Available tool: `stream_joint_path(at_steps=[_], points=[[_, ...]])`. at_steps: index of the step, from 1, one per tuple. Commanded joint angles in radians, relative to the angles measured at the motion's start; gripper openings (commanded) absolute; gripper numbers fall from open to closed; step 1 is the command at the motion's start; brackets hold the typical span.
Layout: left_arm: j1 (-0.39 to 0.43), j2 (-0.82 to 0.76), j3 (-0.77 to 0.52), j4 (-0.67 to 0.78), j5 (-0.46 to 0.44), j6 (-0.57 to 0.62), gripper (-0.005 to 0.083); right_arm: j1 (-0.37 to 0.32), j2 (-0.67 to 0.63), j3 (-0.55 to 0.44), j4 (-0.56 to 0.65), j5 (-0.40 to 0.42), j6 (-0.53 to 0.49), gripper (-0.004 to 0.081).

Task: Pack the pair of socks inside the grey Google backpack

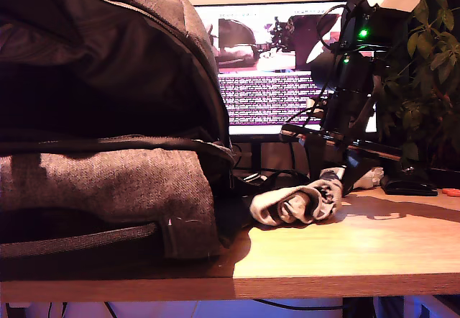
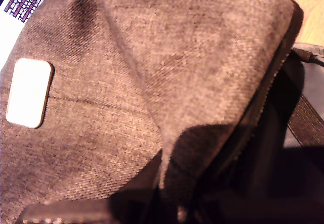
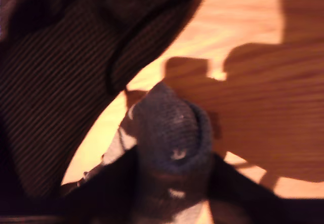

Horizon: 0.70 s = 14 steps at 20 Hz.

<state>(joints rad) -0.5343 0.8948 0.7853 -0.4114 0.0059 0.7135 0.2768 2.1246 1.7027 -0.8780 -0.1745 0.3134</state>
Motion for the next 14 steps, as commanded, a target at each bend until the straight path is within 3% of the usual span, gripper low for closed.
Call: stream_joint_path(at_steps=[1,7,14], points=[[0.002,0.008,0.008,0.023,0.012,0.002,-0.0024,0.005,-0.01,0.023,-0.014,0.003,-0.038,-0.0013],[0.002,0.008,0.024,0.03,0.013,0.001,-0.0024,0.011,-0.181,0.023,-0.049,0.091,-0.156,-0.0013],[0.002,0.009,0.188,-0.064,0.022,-0.006,-0.0024,0.029,-0.35,0.019,-0.093,0.108,-0.225,-0.0013]])
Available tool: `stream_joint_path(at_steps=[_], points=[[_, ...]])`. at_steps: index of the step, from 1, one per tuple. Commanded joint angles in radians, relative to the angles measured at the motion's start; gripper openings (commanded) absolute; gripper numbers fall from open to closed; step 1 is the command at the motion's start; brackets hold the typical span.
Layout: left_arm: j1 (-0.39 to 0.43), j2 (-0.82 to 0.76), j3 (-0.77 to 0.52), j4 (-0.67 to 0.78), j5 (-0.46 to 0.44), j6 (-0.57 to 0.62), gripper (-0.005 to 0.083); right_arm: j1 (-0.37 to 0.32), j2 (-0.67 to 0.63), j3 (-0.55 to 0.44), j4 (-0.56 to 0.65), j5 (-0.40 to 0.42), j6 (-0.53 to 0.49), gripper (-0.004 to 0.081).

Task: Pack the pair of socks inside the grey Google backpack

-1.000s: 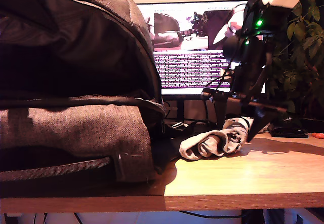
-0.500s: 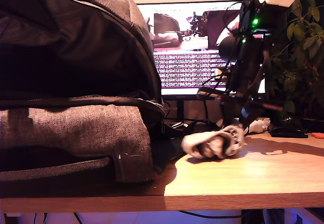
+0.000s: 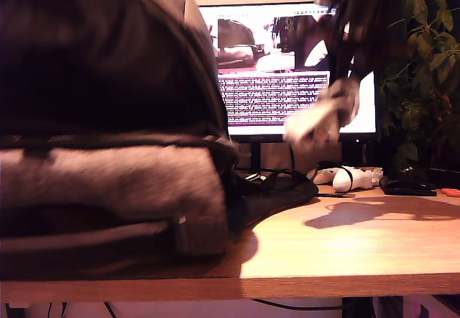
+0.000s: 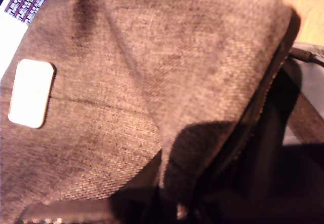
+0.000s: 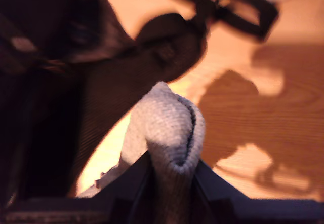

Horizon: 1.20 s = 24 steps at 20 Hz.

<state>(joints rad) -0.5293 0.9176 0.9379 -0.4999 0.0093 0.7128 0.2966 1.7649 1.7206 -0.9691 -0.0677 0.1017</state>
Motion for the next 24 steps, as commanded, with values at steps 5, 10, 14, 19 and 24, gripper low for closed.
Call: stream_joint_path(at_steps=[5,10,14,19,24], points=[[-0.003,0.016,0.078,-0.01,0.033,-0.007,-0.0024,0.013,-0.108,-0.048,0.028,0.015,-0.024,-0.0013],[-0.003,0.039,0.078,-0.007,0.033,-0.017,-0.0024,0.013,-0.317,-0.342,0.282,0.051,-0.032,-0.0013],[-0.003,0.039,0.079,-0.002,0.034,-0.018,-0.0024,0.013,-0.539,-0.648,0.56,0.051,-0.05,-0.0013],[-0.003,0.039,0.079,-0.001,0.035,-0.027,-0.0024,0.018,-0.842,-0.974,0.78,0.051,-0.05,-0.0013],[-0.003,0.039,0.079,-0.001,0.048,-0.033,-0.0024,0.03,-1.174,-1.211,0.859,0.063,-0.05,-0.0013]])
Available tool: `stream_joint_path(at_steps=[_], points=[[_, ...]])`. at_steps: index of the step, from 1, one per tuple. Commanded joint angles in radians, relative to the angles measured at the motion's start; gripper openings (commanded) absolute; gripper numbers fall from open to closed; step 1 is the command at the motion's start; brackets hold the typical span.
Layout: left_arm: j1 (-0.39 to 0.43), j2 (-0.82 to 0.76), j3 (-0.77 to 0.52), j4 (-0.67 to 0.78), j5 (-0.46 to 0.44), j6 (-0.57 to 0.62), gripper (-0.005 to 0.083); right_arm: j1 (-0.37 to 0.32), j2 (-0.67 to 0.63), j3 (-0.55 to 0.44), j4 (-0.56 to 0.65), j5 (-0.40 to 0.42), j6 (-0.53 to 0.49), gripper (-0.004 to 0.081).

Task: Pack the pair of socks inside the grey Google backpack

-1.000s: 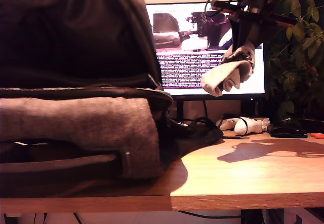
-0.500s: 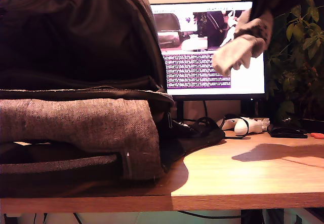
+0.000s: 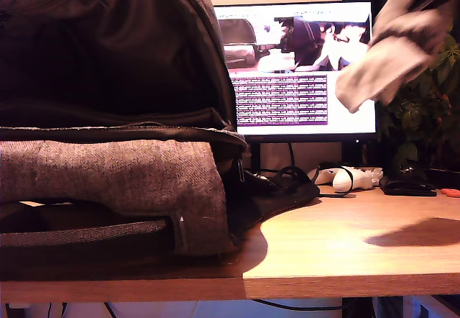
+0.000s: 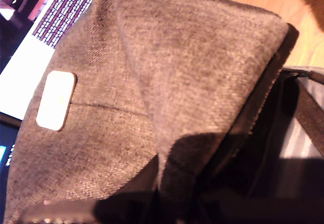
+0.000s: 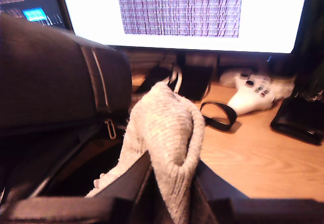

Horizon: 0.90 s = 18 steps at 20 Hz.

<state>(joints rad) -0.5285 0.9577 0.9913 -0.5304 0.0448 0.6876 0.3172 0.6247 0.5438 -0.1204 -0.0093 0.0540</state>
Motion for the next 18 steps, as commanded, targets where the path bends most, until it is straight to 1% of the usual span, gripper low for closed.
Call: stream_joint_path(at_steps=[1,4,6,8,10,12,13,16,18], points=[[-0.004,-0.002,0.025,0.03,0.016,-0.008,-0.0024,0.016,-0.1,-0.068,-0.002,0.021,-0.003,-0.0013],[-0.004,-0.002,0.027,0.029,0.023,-0.035,-0.0024,0.052,-0.243,-0.115,-0.057,0.053,-0.006,-0.0013],[-0.004,-0.002,0.03,0.019,0.023,-0.052,-0.0024,0.099,-0.274,-0.116,-0.064,0.039,-0.031,-0.0013],[-0.004,-0.002,0.034,0.007,0.026,-0.061,-0.0024,0.171,-0.268,-0.116,-0.064,0.045,-0.066,-0.0013],[-0.004,-0.002,0.04,-0.002,0.026,-0.063,-0.0024,0.251,-0.233,-0.116,-0.037,0.046,-0.109,-0.0013],[-0.004,-0.002,0.046,-0.001,0.026,-0.063,-0.0024,0.337,-0.169,-0.116,0.032,0.046,-0.163,-0.0013],[-0.004,-0.002,0.049,-0.002,0.026,-0.063,-0.0024,0.381,-0.126,-0.116,0.074,0.047,-0.18,-0.0013],[-0.004,-0.001,0.063,-0.002,0.027,-0.064,-0.0024,0.484,0.018,-0.115,0.22,0.047,-0.226,-0.0013],[-0.004,-0.001,0.076,-0.002,0.027,-0.076,-0.0024,0.534,0.119,-0.111,0.336,0.046,-0.246,-0.0013]])
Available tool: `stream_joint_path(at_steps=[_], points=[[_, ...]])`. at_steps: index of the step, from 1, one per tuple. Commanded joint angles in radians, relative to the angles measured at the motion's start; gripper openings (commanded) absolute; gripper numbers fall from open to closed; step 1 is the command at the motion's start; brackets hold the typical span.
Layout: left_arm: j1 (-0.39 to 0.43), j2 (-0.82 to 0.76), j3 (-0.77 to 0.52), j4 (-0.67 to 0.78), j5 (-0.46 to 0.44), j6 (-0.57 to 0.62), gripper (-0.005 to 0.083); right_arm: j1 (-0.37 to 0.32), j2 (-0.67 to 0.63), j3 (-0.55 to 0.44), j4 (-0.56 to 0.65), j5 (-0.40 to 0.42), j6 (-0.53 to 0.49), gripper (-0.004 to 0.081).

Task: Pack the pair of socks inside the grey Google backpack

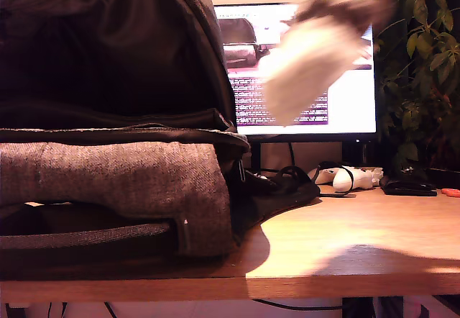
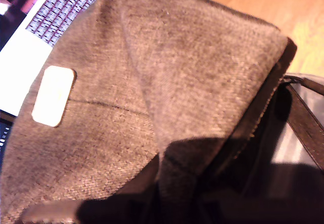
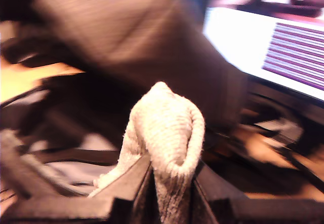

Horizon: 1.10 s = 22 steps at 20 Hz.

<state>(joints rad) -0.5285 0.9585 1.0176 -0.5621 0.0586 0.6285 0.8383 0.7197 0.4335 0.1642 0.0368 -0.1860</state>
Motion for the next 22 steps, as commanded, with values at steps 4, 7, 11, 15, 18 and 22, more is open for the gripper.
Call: stream_joint_path(at_steps=[4,7,11,15,18,22], points=[[-0.004,-0.002,0.066,0.026,0.016,-0.02,-0.0024,0.055,0.229,0.061,0.2,-0.058,-0.081,-0.0013],[-0.004,-0.002,0.066,0.023,0.016,-0.021,-0.0024,0.072,0.38,0.164,0.209,-0.134,-0.121,-0.0013],[-0.004,-0.001,0.066,0.023,0.016,-0.027,-0.0024,0.073,0.569,0.341,0.211,-0.203,-0.174,-0.0013],[-0.004,-0.001,0.067,0.024,0.016,-0.027,-0.0024,0.07,0.769,0.486,0.213,-0.22,-0.181,-0.0013],[-0.004,-0.001,0.069,0.023,0.016,-0.028,-0.0024,0.046,0.88,0.555,0.259,-0.137,-0.181,-0.0013],[-0.004,-0.002,0.07,0.014,0.018,-0.027,-0.0024,-0.002,0.929,0.596,0.372,-0.025,-0.079,-0.0013]])
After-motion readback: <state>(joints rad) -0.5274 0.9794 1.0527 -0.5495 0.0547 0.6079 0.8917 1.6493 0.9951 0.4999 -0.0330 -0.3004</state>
